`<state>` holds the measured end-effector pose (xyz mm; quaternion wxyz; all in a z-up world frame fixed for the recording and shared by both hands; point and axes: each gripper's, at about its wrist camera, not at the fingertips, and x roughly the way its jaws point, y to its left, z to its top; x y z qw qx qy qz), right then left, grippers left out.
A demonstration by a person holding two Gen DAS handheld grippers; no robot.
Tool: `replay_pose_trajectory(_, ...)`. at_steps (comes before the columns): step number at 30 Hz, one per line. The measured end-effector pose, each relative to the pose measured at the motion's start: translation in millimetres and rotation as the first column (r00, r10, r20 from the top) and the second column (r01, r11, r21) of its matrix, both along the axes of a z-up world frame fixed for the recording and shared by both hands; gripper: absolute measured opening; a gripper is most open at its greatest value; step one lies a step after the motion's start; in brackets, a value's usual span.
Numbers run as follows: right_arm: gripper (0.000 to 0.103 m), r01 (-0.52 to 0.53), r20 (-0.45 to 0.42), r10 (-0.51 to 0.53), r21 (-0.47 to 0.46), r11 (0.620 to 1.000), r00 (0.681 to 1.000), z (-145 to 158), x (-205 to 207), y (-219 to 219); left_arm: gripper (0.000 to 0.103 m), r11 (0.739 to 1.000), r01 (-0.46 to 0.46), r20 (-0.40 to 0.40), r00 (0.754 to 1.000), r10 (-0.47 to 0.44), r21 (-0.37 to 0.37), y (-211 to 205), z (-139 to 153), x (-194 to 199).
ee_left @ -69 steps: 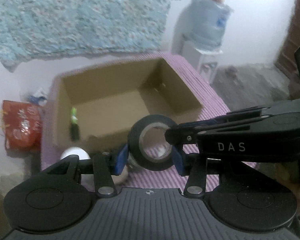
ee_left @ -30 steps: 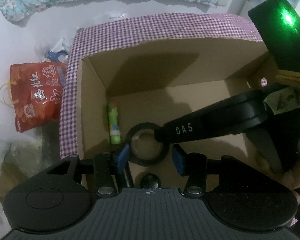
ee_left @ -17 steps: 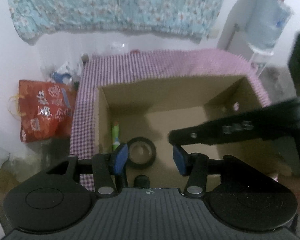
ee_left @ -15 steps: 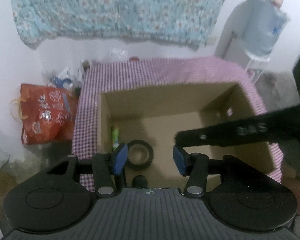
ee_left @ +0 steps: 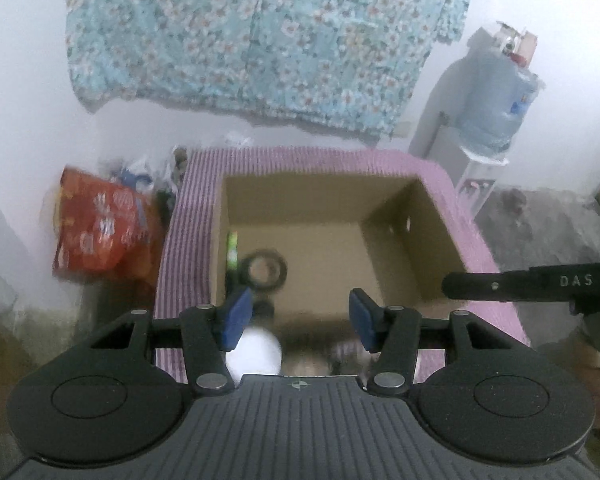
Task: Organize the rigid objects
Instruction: 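Lower the right tool onto the pink lid and grasp its rim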
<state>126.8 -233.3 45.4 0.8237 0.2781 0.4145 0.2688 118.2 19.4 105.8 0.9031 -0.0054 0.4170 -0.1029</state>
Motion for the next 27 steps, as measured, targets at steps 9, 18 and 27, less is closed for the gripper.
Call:
replay_pose_trajectory(9,0.031,-0.083,-0.173,0.065,-0.098,0.992,0.983,-78,-29,45,0.054,0.996,0.012,-0.201,0.98,0.006,0.088,-6,-97,-36)
replay_pose_trajectory(18,0.043,-0.167,-0.261,0.117,-0.176,0.97,0.958,-123,-24,86,0.06,0.996,0.03,-0.316,0.949,-0.002,0.082,0,-151,-37)
replay_pose_trajectory(27,0.044,-0.204,-0.277,0.139,-0.219,0.954,0.951,-144,-9,112,0.063,0.994,0.044,-0.341,0.94,-0.008,0.097,-5,-171,-29)
